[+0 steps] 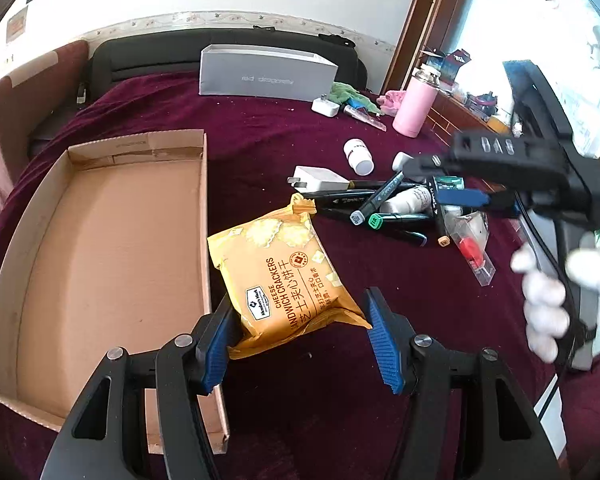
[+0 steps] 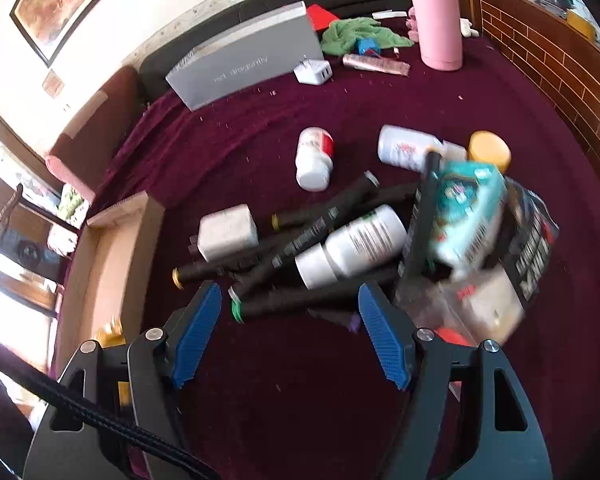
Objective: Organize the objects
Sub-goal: 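Lift the crackers bag with the left gripper while the right gripper grasps a white pill bottle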
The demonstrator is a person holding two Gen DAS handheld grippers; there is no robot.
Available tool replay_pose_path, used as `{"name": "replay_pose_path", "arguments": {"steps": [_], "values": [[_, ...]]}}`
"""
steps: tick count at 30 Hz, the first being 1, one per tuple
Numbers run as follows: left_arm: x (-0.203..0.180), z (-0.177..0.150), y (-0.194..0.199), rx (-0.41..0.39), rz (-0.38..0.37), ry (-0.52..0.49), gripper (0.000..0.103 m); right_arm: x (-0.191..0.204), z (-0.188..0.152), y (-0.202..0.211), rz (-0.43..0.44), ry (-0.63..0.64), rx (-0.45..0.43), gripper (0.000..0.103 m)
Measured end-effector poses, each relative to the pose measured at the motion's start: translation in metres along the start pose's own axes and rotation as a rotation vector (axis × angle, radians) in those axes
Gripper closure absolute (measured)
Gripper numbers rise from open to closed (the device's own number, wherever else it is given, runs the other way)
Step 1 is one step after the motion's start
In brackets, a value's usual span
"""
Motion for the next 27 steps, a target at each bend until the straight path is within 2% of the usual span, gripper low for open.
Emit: {"name": "replay_pose_path", "arguments": {"steps": [3, 6, 8, 9, 10, 12, 16, 20, 23, 24, 25, 27], "values": [[0.005, -0.001, 0.0, 0.0, -0.004, 0.014, 0.048, 0.019, 0.008, -0.01, 0.052, 0.031, 0.022, 0.031], [0.013, -0.002, 0.002, -0.006, -0.002, 0.026, 0.048, 0.039, 0.017, -0.025, 0.013, 0.099, 0.06, 0.031], [0.02, -0.001, 0.005, -0.012, 0.0, 0.038, 0.048, 0.039, 0.029, -0.028, -0.05, 0.105, 0.046, 0.031], [0.023, -0.001, 0.006, -0.012, 0.0, 0.039, 0.048, 0.037, 0.037, -0.026, -0.096, 0.111, 0.017, 0.031], [0.026, -0.001, 0.006, -0.012, 0.002, 0.045, 0.048, 0.033, 0.05, -0.024, -0.18, 0.131, -0.022, 0.031], [0.031, -0.001, 0.005, -0.01, 0.002, 0.052, 0.048, 0.031, 0.063, -0.028, -0.254, 0.158, -0.031, 0.031], [0.038, 0.001, 0.003, -0.006, -0.003, 0.068, 0.048, 0.023, 0.08, -0.057, -0.344, 0.192, 0.034, 0.031], [0.046, 0.004, 0.005, -0.013, 0.003, 0.08, 0.048, 0.013, 0.08, -0.089, -0.423, 0.189, 0.113, 0.032], [0.051, 0.004, 0.006, -0.016, 0.011, 0.094, 0.048, 0.0, 0.076, -0.107, -0.411, 0.149, 0.163, 0.055], [0.052, 0.004, 0.007, -0.015, 0.014, 0.097, 0.048, 0.0, 0.076, -0.11, -0.407, 0.141, 0.169, 0.067], [0.053, 0.003, 0.007, -0.017, 0.018, 0.102, 0.048, -0.005, 0.074, -0.11, -0.393, 0.124, 0.17, 0.071], [0.055, 0.003, 0.01, -0.021, 0.019, 0.104, 0.048, -0.009, 0.074, -0.104, -0.373, 0.099, 0.151, 0.071]]}}
Point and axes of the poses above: each gripper's, at about its wrist camera, not at the fingertips, and y roughly against the way its jaws point, x to its left, z to its top, the point moved 4 cm from there along -y, roughly the way its jaws point, and after that the axes turned 7 degrees about y, right-handed, at the moved point
